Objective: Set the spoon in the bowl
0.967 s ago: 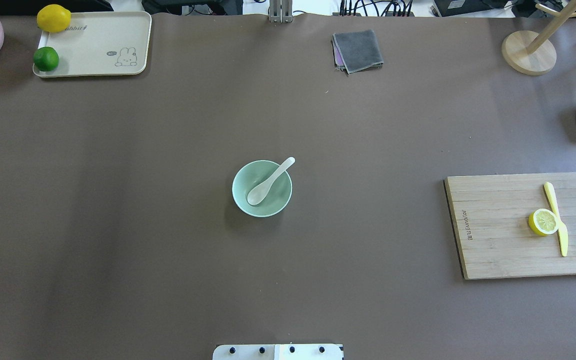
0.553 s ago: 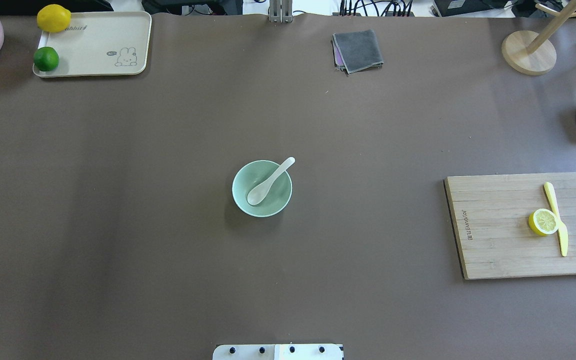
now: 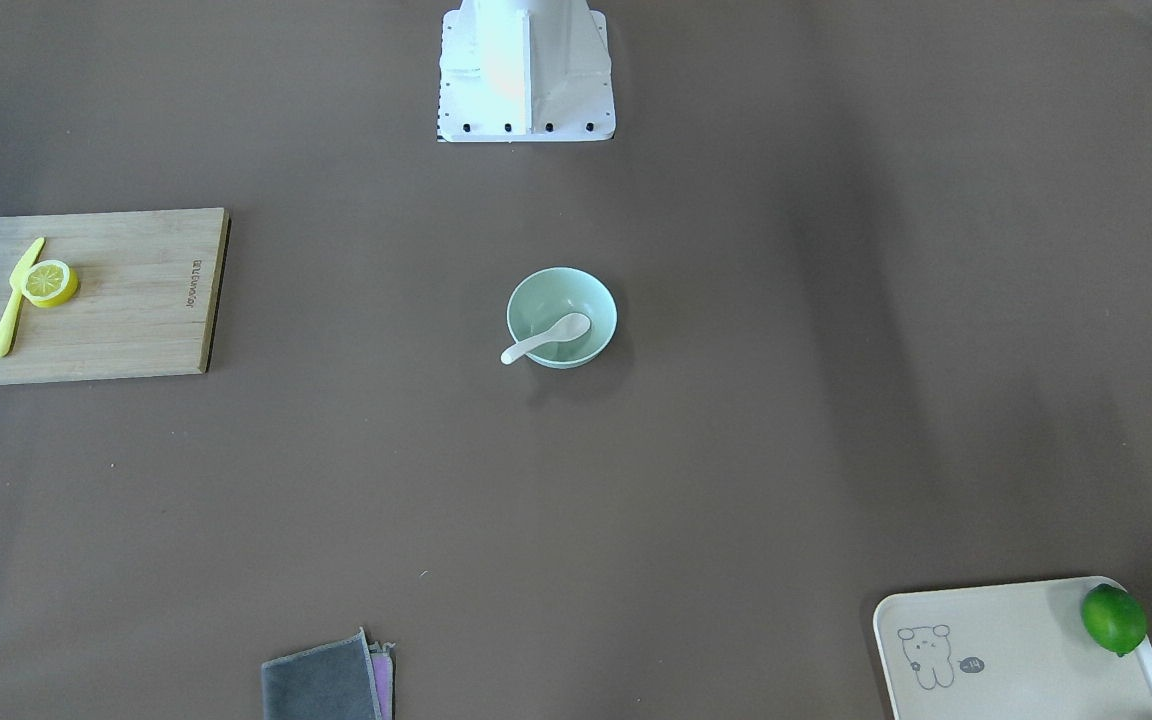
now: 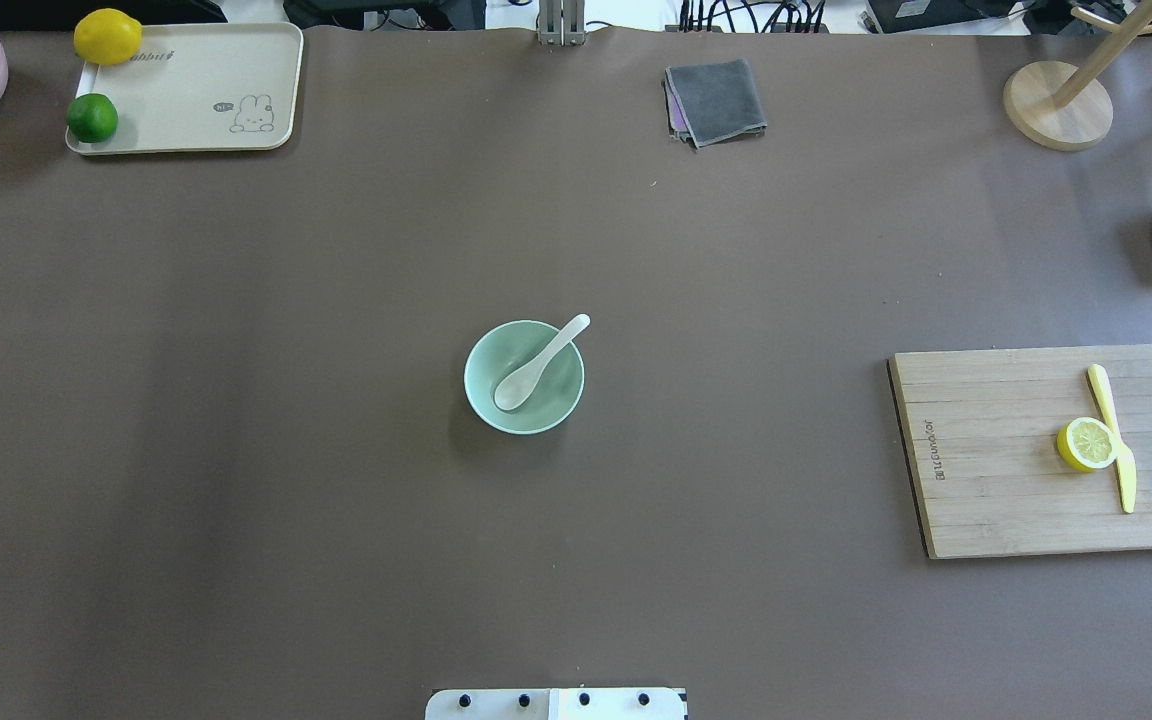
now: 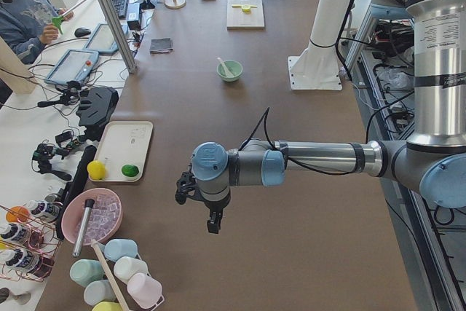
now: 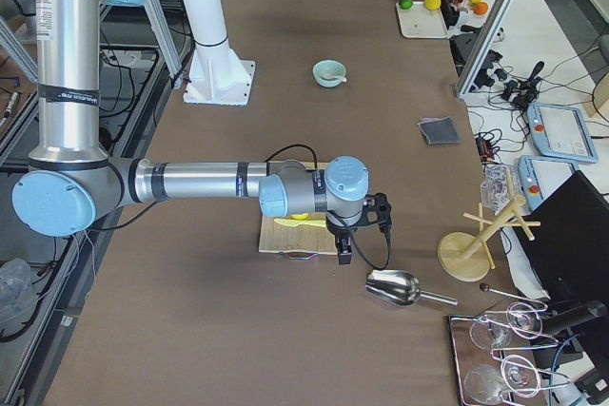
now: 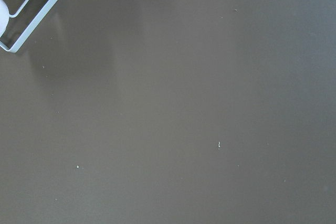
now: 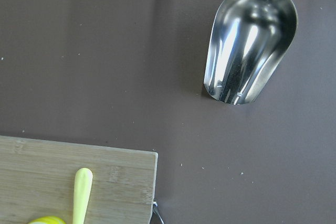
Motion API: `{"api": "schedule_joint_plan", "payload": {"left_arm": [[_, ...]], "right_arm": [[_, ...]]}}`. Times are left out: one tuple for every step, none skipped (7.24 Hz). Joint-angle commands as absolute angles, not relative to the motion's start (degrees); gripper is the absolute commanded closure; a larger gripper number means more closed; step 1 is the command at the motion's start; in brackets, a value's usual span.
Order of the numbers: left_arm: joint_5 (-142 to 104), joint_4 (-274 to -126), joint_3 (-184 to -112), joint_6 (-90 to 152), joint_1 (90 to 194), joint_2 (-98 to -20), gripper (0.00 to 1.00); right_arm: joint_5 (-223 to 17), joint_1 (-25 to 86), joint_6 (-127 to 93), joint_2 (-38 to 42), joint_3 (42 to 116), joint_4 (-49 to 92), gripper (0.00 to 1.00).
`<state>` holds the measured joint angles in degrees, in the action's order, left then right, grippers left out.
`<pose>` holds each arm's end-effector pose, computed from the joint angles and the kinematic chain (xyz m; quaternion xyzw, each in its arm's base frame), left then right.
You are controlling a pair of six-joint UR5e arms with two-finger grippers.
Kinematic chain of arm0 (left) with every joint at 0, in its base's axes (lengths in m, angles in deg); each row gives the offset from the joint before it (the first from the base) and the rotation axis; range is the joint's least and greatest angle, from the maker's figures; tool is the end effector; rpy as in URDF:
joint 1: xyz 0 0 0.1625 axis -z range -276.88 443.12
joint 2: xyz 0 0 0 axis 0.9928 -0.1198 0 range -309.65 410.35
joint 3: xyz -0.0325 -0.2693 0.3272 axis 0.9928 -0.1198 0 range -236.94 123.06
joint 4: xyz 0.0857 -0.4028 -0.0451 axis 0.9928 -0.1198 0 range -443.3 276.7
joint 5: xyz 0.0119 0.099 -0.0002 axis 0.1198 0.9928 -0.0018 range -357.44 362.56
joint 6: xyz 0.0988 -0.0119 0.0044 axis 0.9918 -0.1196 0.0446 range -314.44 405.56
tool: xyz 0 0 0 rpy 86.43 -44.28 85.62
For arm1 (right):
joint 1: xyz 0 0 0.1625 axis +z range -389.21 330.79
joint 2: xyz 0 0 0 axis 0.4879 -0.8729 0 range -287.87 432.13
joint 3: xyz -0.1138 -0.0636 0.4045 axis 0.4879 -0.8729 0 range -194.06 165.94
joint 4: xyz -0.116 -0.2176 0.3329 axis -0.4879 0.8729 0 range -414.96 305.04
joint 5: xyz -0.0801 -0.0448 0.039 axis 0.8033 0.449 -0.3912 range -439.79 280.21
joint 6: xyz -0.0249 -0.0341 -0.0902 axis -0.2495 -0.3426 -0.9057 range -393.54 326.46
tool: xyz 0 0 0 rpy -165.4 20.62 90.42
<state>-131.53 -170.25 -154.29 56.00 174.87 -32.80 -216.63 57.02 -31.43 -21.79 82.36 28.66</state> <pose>-0.0774 -0.4357 0.6571 0.0193 0.3753 0.0618 0.9246 0.0295 -0.4748 0.6213 0.0506 -0.3994 -0.0441 0.9143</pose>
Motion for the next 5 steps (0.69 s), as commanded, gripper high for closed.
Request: {"api": "schedule_joint_plan", "payload": {"left_arm": [[-127.81, -170.22, -154.76, 56.02, 174.79, -32.89, 0.02], [-127.70, -170.14, -154.68, 56.02, 174.70, -32.89, 0.02], [-127.70, -170.14, -154.68, 56.02, 174.70, -32.89, 0.02], [-127.70, -170.14, -154.85, 56.02, 174.70, -32.89, 0.02], [-127.70, -170.14, -154.85, 56.02, 174.70, -32.89, 0.02]], "right_arm": [[-216.72, 57.02, -31.52, -21.82, 82.36, 28.63, 0.00], [-216.72, 57.02, -31.52, -21.83, 82.44, 28.54, 0.00], [-216.55, 57.02, -31.52, -22.35, 83.49, 28.62, 0.00], [-216.54, 57.02, -31.52, -22.44, 83.50, 28.63, 0.00], [-216.72, 57.02, -31.52, -22.44, 83.59, 28.63, 0.00]]}}
